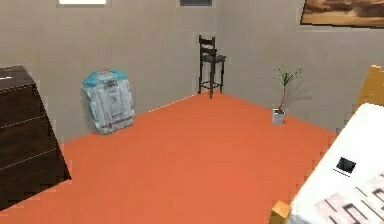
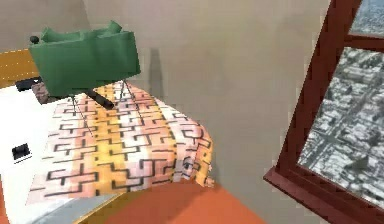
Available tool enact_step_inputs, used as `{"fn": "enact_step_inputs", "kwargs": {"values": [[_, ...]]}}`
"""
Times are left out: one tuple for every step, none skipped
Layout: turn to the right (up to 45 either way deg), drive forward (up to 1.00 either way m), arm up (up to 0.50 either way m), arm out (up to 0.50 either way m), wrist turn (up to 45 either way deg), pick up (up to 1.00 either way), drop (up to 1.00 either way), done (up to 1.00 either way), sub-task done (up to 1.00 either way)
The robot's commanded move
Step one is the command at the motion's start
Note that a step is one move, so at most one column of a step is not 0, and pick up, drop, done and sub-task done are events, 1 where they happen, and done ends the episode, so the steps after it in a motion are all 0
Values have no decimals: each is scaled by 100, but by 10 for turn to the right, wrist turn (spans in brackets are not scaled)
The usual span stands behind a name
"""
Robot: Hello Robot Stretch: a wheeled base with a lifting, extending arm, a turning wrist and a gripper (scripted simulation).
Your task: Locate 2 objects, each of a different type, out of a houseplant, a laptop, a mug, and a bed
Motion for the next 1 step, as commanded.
{"fn": "enact_step_inputs", "kwargs": {"values": [[0,95,0,0,0,0,0,0,0]]}}
